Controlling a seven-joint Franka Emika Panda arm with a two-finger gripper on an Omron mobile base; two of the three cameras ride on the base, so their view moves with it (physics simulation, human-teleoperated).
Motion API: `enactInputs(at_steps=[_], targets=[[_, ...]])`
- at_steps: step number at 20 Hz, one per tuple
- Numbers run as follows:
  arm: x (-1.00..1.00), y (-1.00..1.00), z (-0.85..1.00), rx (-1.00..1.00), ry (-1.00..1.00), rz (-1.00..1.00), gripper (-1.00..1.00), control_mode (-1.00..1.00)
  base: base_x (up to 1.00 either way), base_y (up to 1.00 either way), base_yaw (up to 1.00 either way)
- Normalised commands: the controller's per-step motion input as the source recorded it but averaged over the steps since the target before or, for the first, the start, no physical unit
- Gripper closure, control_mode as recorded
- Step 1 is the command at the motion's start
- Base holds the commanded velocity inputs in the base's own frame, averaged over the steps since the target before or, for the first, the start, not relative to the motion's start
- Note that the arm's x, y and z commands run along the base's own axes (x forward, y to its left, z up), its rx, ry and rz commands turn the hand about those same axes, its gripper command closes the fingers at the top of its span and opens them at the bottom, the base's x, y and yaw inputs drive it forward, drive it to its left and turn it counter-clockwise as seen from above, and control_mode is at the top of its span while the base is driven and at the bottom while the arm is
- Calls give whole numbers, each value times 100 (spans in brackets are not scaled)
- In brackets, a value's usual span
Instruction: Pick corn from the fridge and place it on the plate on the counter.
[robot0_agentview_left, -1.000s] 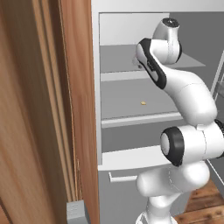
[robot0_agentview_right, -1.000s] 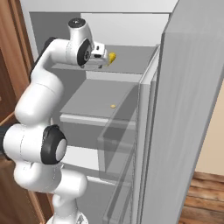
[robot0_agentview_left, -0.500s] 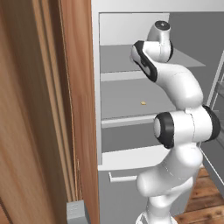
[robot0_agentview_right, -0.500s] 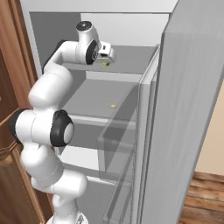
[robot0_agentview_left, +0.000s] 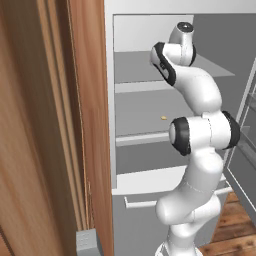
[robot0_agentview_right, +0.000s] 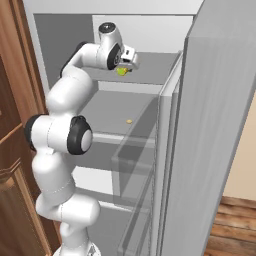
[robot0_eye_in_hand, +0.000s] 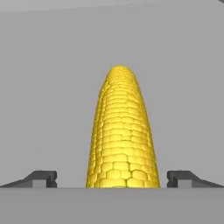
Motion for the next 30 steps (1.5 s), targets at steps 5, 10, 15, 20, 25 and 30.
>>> enactInputs(at_steps=[5,10,15,20,25,30], targets=[[34,-8,0,0,0,0,-100,-100,0,0,0],[19,0,0,0,0,0,-100,-100,0,0,0],[9,0,-2,0,0,0,-100,-100,0,0,0],[3,0,-22,0,0,0,-100,-100,0,0,0],[4,0,-29,0,0,0,-100,-100,0,0,0],[4,0,-22,0,0,0,100,-100,0,0,0]])
